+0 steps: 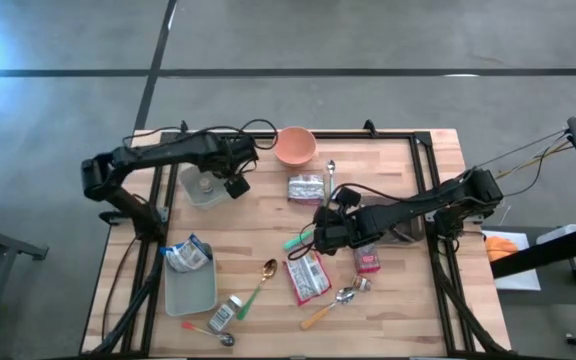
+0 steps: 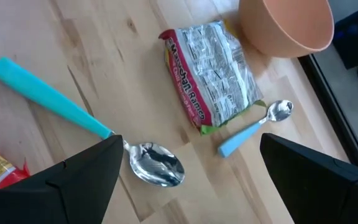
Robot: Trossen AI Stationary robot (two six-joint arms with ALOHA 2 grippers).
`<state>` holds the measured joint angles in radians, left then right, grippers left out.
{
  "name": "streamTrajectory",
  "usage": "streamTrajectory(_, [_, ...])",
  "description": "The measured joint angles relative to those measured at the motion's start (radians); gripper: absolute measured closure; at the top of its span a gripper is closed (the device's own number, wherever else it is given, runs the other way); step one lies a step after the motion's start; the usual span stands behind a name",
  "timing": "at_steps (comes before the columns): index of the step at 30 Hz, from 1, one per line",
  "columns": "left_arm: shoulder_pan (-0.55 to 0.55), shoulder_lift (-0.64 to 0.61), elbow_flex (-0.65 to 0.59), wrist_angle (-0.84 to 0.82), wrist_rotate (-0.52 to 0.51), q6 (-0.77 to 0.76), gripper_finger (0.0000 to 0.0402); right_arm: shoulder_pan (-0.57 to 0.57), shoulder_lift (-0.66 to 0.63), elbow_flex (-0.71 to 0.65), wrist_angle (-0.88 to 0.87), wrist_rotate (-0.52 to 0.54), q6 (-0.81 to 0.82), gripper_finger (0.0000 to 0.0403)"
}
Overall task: Pick & Place Food Item
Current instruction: Put the gold seasoning bottle into the top gray bin
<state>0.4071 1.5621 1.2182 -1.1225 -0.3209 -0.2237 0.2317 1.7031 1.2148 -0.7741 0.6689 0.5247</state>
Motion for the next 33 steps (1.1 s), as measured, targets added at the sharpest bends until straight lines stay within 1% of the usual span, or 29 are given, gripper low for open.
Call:
streamTrajectory(3, [0.019, 0.036, 0.000, 0.000, 0.010, 0.025, 0.0131, 0.001, 0.000, 0.000, 0.001, 0.000, -0.003, 0.0026])
streamTrajectory(8, [0.060, 0.074, 0.000, 0.007, 0.087, 0.080, 0.0131, 0.002, 0.000, 0.000, 0.003, 0.000, -0.004, 0.0026])
streamTrajectory(15, [0.121, 0.083, 0.000, 0.042, 0.150, 0.165, 0.0131, 0.002, 0.000, 0.000, 0.003, 0.000, -0.004, 0.0026])
streamTrajectory(19, [0.147, 0.083, -0.004, 0.058, 0.166, 0.209, 0.0131, 0.002, 0.000, 0.000, 0.003, 0.000, -0.004, 0.0026])
streamTrajectory(23, [0.161, 0.083, -0.032, 0.081, 0.184, 0.239, 0.0131, 0.002, 0.000, 0.000, 0.003, 0.000, -0.004, 0.0026])
streamTrajectory(28, [0.163, 0.083, -0.072, 0.107, 0.191, 0.251, 0.0131, 0.002, 0.000, 0.000, 0.003, 0.000, -0.004, 0.0026])
streamTrajectory(33, [0.165, 0.083, -0.079, 0.119, 0.187, 0.254, 0.0131, 0.002, 0.000, 0.000, 0.004, 0.000, -0.004, 0.0026])
